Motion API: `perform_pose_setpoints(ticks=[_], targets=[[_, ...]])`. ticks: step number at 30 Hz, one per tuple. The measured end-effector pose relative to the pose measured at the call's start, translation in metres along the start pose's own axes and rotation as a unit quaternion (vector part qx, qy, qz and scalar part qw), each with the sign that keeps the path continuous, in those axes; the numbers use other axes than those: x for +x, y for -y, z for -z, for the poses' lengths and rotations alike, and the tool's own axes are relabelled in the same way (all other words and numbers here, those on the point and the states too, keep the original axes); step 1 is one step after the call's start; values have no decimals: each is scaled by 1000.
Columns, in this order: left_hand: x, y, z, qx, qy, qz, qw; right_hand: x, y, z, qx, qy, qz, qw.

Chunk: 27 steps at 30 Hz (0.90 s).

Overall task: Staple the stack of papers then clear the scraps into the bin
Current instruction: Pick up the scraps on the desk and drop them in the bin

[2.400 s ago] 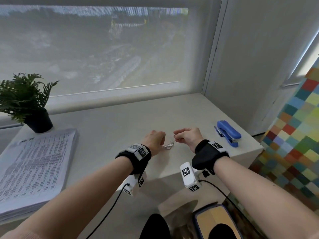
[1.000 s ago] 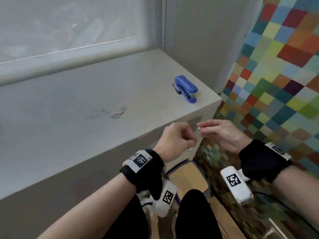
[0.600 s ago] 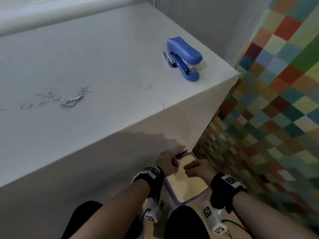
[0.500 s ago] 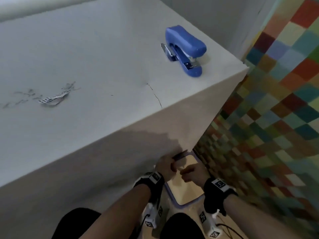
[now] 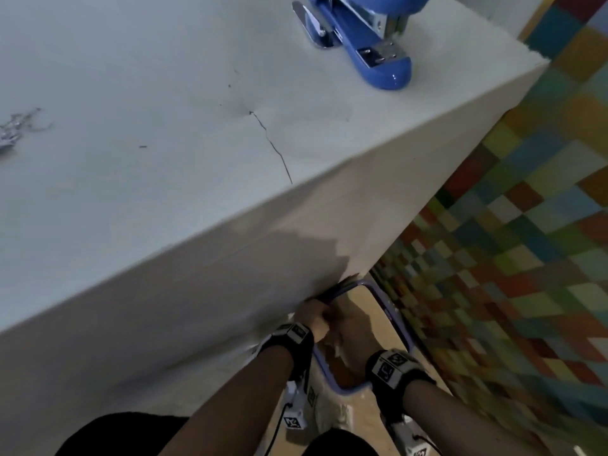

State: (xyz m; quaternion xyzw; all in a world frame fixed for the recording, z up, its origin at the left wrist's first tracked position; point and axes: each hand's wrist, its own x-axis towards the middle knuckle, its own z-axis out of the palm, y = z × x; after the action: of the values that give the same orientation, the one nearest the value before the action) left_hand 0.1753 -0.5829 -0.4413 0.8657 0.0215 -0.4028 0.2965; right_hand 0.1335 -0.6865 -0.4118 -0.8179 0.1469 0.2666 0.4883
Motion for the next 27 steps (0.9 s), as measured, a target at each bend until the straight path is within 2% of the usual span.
perform_pose_setpoints(ticks=[2,3,4,5,8,9,11,13,15,16,17,18,19,21,23,25,27], targets=[[0,-2,1,13,18,-13,1000,5,-11,-5,-25,56,-72,996],[0,-4,3,35,31,-17,999,8,-15,-6,-85,43,-82,992],[1,-4,2,55,30,-28,998,10,-20,-6,-99,37,-83,991],[1,-4,3,66,30,-37,997,11,-20,-7,-83,43,-93,991],[4,-5,2,100,37,-60,993,12,-14,-5,61,43,-29,997],[5,-6,2,115,37,-63,991,10,-11,-4,101,37,-27,994],[7,-6,2,137,23,-74,988,10,-8,-1,111,36,-30,993],[6,-7,2,161,12,-83,983,8,-7,2,77,25,-21,996],[3,-8,5,177,9,-81,981,6,-11,6,-57,30,10,998],[1,-9,6,181,16,-78,980,5,-12,7,-107,59,7,993],[-3,-11,10,186,23,-83,979,2,-10,11,-109,101,-42,988],[-8,-15,13,187,30,-87,978,1,-9,15,-131,100,-74,984],[-13,-18,18,193,35,-93,976,-4,-3,21,-159,103,-70,979],[-33,-32,35,198,28,-106,974,-19,21,40,-135,108,-32,984],[-58,-46,53,173,0,-153,973,-40,52,65,-124,97,-22,987],[-95,-64,71,135,-13,-197,971,-66,83,90,-115,69,-15,991],[-140,-83,88,161,-29,-224,961,-96,112,112,-132,25,39,990]])
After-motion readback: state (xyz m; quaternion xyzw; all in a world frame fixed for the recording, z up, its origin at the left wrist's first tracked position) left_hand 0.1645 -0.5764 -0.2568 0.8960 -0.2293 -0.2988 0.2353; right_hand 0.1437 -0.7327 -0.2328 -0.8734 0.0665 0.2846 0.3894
